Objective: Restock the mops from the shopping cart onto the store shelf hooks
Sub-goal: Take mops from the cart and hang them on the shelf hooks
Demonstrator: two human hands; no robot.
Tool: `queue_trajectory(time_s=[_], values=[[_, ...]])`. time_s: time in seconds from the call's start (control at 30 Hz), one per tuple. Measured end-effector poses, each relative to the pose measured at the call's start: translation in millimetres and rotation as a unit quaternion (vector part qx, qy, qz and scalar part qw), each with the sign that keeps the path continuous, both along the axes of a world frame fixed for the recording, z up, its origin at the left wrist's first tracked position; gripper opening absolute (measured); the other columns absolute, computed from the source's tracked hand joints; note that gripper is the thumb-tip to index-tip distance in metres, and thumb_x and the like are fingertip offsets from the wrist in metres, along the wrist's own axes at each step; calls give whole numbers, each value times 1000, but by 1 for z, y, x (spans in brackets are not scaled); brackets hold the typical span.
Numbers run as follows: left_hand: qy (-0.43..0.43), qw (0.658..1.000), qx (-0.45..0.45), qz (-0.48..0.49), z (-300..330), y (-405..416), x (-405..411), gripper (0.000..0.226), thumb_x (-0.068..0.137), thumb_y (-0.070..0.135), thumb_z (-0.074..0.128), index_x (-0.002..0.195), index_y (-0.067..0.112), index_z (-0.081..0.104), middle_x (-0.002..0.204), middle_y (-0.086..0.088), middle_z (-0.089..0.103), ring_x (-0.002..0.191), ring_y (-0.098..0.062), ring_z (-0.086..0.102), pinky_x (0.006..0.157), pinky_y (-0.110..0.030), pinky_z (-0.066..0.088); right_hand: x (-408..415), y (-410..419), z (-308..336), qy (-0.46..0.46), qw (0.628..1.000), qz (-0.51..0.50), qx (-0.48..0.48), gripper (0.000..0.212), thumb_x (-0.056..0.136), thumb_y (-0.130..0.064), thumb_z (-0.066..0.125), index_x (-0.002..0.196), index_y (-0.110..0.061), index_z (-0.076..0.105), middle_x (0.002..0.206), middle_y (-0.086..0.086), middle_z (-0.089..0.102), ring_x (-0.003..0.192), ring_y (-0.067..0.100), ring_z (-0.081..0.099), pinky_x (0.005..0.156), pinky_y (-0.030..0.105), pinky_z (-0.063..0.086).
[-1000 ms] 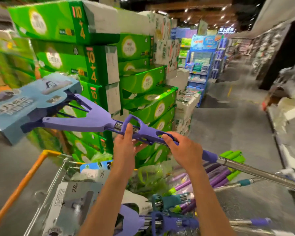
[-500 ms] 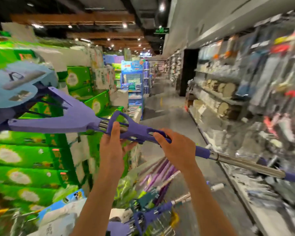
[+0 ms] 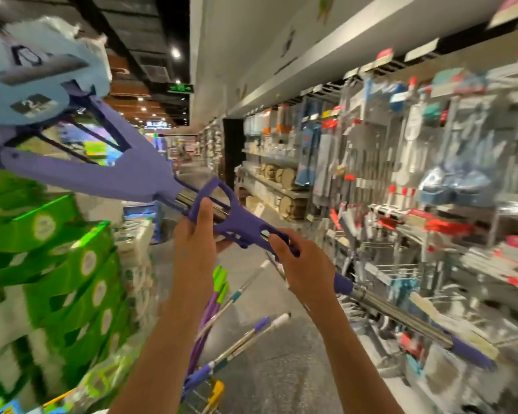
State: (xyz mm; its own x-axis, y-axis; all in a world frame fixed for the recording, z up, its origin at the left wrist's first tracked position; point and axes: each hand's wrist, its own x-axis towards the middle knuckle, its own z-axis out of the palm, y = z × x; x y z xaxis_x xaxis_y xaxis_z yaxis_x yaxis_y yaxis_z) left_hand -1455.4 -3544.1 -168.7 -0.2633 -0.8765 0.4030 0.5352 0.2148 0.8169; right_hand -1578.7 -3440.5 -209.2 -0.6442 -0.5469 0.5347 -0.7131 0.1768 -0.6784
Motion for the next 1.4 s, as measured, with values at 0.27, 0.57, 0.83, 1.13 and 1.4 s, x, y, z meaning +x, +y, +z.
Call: queue_trajectory(time_s=[0.27,0.57,0.83,1.13,1.4], values=[[17,995,-40,-90,21,129,-73,14,105,23,47,109,18,60,82,6,67,62,2,67,55,-16,55,-50,140,3,-74,995,-10,-71,32,87,-68,48,90,-41,64,69,-7,63,66,13,59,64,36,45],[52,976,-71,-198,34,250,-136,23,105,23,50,127,20,55,103,0,67,90,-16,67,84,-44,54,-75,273,7,-129,982,-58,-125,16,99,-42,57,87,-50,63,83,8,70,80,30,66,78,51,53],[91,930,-27,-355,55,314,-176,24,105,25,48,128,28,54,110,5,70,94,-12,70,81,-36,55,-80,344,14,-156,972,-80,-155,17,103,-38,49,103,-50,62,91,-22,71,88,3,65,83,31,51],[120,863,-13,-491,82,350,-210,20,105,16,48,114,26,63,87,8,74,69,-10,69,61,-31,56,-80,376,41,-233,943,-144,-188,43,108,-34,31,111,-10,66,93,6,66,84,20,60,78,31,45],[133,773,-2,-620,93,365,-236,32,90,20,58,121,12,63,96,-5,74,83,-24,69,72,-38,58,-79,380,113,-88,940,-190,-270,45,99,-52,47,134,-25,58,133,0,64,119,16,62,100,30,50]])
